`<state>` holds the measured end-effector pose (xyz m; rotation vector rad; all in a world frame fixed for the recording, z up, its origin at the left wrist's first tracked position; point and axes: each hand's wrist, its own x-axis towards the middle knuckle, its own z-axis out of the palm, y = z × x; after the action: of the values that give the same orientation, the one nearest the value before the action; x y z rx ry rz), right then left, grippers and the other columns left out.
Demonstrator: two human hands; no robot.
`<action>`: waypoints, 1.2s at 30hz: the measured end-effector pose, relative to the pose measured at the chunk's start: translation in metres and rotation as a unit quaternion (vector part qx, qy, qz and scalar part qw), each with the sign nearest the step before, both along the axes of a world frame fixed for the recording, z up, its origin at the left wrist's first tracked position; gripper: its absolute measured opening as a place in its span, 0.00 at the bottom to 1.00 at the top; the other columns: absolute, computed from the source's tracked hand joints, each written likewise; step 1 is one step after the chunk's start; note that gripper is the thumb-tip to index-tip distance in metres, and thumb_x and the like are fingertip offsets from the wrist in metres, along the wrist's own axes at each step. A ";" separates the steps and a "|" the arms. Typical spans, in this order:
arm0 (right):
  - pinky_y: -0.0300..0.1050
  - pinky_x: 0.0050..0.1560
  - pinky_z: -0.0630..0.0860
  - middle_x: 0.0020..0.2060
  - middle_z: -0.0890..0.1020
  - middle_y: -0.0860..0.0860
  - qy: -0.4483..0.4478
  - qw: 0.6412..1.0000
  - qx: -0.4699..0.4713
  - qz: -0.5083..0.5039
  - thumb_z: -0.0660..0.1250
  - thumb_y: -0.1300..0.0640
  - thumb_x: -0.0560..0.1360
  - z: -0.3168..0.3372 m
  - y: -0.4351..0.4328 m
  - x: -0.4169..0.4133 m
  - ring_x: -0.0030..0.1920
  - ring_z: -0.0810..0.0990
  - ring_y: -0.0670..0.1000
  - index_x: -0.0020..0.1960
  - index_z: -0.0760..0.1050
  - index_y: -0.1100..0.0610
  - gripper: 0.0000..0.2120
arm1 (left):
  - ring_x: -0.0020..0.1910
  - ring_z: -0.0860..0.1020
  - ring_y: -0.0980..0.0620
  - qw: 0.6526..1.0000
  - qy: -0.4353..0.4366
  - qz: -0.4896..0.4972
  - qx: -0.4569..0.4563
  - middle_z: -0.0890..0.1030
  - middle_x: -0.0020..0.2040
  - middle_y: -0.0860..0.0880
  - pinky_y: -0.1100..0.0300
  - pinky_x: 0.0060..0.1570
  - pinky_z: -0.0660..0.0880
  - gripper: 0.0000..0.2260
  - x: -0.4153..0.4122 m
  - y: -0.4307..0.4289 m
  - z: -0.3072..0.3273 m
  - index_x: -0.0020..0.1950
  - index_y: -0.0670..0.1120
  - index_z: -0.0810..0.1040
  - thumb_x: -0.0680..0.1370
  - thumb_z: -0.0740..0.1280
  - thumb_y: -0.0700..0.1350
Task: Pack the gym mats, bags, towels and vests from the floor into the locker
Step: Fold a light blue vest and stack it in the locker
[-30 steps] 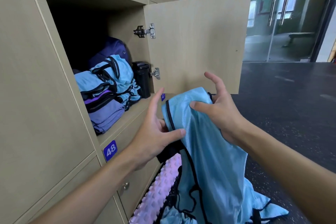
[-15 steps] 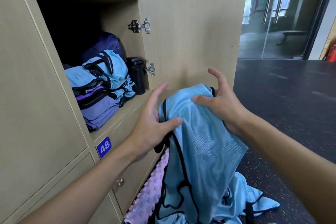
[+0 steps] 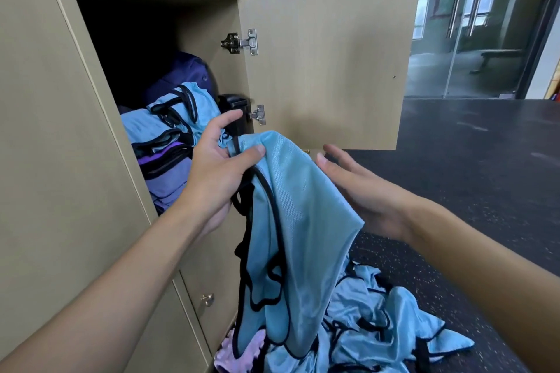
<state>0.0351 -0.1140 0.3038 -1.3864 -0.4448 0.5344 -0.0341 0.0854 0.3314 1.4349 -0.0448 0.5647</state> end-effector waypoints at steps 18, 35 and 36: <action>0.56 0.72 0.68 0.73 0.62 0.41 -0.131 0.991 -0.007 -0.013 0.83 0.52 0.60 -0.007 0.011 -0.009 0.72 0.69 0.49 0.72 0.60 0.29 0.50 | 0.35 0.80 0.50 0.976 0.115 -0.134 0.131 0.82 0.38 0.44 0.59 0.36 0.80 0.33 -0.011 -0.002 0.004 0.71 0.58 0.67 0.76 0.65 0.25; 0.50 0.66 0.74 0.66 0.70 0.48 -0.191 0.966 0.000 -0.172 0.76 0.62 0.71 0.002 0.020 -0.006 0.66 0.74 0.50 0.70 0.66 0.38 0.36 | 0.54 0.64 0.87 0.983 0.059 -0.024 0.175 0.61 0.62 0.76 0.83 0.50 0.67 0.48 -0.017 -0.036 -0.048 0.77 0.61 0.56 0.67 0.81 0.40; 0.53 0.64 0.77 0.67 0.70 0.50 -0.183 0.969 -0.011 -0.163 0.77 0.61 0.71 0.003 0.018 -0.005 0.65 0.76 0.52 0.71 0.65 0.37 0.37 | 0.59 0.66 0.82 0.985 0.049 -0.011 0.165 0.64 0.65 0.74 0.79 0.56 0.69 0.46 -0.015 -0.039 -0.049 0.76 0.62 0.59 0.67 0.81 0.39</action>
<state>0.0302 -0.0955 0.3071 -1.5466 -0.4940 0.0108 -0.0495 0.0469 0.2820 1.7819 -0.0792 0.4813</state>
